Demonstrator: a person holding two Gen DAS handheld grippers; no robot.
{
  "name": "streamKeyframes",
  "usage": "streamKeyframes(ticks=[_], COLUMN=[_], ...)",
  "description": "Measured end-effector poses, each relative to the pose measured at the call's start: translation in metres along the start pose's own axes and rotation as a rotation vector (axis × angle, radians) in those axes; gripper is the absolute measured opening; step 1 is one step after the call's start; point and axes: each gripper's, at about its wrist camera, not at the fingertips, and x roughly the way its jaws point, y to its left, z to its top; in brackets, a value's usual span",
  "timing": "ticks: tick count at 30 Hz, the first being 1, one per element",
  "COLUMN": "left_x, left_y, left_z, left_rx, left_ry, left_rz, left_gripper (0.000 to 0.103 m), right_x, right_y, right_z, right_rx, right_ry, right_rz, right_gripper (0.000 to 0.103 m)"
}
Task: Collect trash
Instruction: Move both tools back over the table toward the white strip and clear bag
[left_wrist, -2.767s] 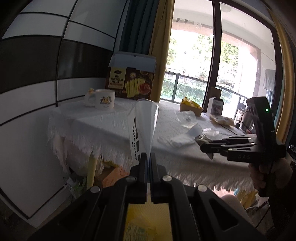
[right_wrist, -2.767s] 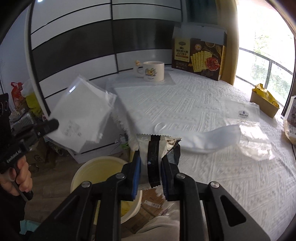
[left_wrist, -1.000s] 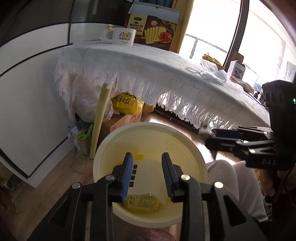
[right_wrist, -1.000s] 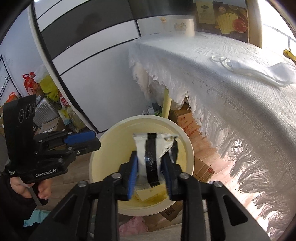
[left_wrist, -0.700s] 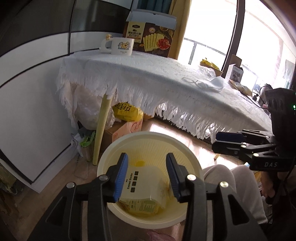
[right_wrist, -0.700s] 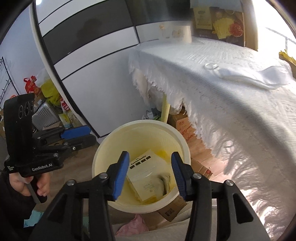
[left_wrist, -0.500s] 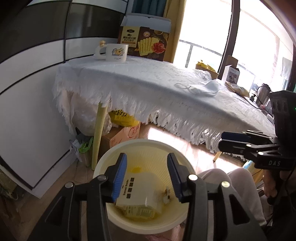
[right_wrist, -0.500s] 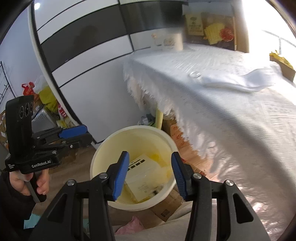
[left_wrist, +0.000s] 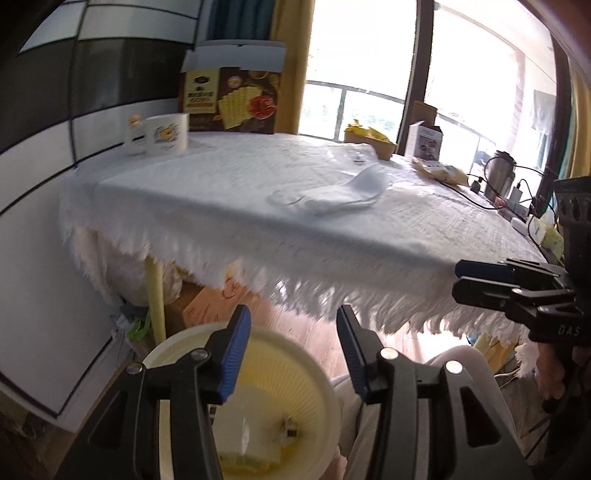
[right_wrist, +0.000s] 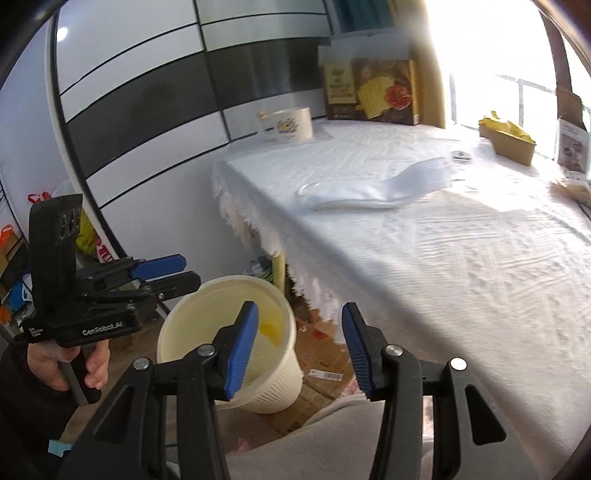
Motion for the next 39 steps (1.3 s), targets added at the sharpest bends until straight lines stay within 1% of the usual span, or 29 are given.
streamKeyframes(ticks=[5,10,14,20,26,28,32,35,37,39], left_x=[0.014,0.027,0.037,0.061,0.093,0.100,0.120,0.129,0.131,0.132], left_y=[-0.021,-0.049,-0.064,-0.078,-0.071,-0.069,-0.063,-0.055,-0.051,-0.044], left_z=[0.017,0.035,0.051,0.077,0.095,0.099,0.101,0.100,0.099,0.099], left_rx=[0.046,0.148,0.193,0.288,0.309,0.314,0.328,0.312,0.300,0.280], left_ry=[-0.001,0.003,-0.007,-0.013,0.011,0.015,0.056,0.075,0.069,0.064], left_rz=[-0.010,-0.027,-0.030,0.003,0.041,0.035,0.007,-0.001,-0.015,-0.031], left_gripper=[0.048,0.048,0.048,0.048,0.048,0.048,0.048,0.049,0.053,0.060], right_x=[-0.016,-0.033,-0.042,-0.051,-0.051,-0.047,-0.048,-0.049,-0.048,-0.046], right_y=[-0.022,-0.046,-0.063,-0.092,-0.115,-0.116,-0.123,-0.127,-0.130,-0.131], right_z=[-0.003,-0.005,-0.005,-0.006,-0.007,-0.006,-0.002,0.002,0.004,0.005], right_rx=[0.028,0.061,0.086,0.124,0.158,0.160,0.164,0.172,0.172,0.175], right_ry=[-0.026,-0.051,-0.069,-0.088,-0.101,-0.104,-0.120,-0.129,-0.126,-0.117], right_rz=[-0.031,-0.076,-0.103,-0.126,-0.124,-0.128,-0.144,-0.160,-0.171,-0.183], right_gripper=[0.045,0.045,0.045,0.045,0.045,0.045,0.045,0.045,0.045,0.045])
